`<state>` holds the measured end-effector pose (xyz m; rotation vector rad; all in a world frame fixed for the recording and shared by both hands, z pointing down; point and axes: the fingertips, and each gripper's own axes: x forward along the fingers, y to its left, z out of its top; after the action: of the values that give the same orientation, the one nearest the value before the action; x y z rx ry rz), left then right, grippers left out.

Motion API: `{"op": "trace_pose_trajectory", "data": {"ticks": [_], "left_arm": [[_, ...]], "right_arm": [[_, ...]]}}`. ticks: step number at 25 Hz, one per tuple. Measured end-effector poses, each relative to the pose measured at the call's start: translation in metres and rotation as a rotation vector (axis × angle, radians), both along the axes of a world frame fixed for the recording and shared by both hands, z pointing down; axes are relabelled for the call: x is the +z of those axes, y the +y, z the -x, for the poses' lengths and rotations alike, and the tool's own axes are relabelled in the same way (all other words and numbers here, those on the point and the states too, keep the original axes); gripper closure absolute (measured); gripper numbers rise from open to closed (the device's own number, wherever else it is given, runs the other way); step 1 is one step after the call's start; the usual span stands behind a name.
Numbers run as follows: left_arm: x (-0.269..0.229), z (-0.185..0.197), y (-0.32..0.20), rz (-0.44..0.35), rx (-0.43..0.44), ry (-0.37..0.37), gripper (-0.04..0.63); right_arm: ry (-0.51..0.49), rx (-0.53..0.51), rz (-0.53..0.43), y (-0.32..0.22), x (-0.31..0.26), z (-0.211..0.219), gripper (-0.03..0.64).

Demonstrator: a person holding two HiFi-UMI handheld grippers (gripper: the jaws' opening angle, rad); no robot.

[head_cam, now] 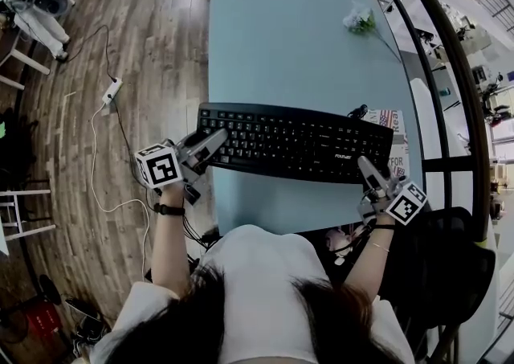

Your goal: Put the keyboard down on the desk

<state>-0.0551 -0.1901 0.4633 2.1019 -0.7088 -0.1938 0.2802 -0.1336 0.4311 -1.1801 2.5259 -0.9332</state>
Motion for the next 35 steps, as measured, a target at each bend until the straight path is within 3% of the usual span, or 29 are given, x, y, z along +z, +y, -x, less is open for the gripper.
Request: {"op": "trace_pose_trajectory", "data": {"ticks": [16, 29, 35], "left_arm": [[0.075, -0.024, -0.008, 0.107, 0.005, -0.01, 0.367], [0.15, -0.01, -0.03, 0.247, -0.062, -0.018, 0.367], [0.166, -0.007, -0.029, 0.29, -0.082, -0.029, 0.367]], "right_arm": [[0.026, 0.068, 0.136, -0.007, 0.073, -0.026, 0.404], [-0.009, 0.106, 0.345, -0.035, 0.155, -0.013, 0.379], [-0.004, 0.113, 0.382, -0.038, 0.17, -0.012, 0.373]]}}
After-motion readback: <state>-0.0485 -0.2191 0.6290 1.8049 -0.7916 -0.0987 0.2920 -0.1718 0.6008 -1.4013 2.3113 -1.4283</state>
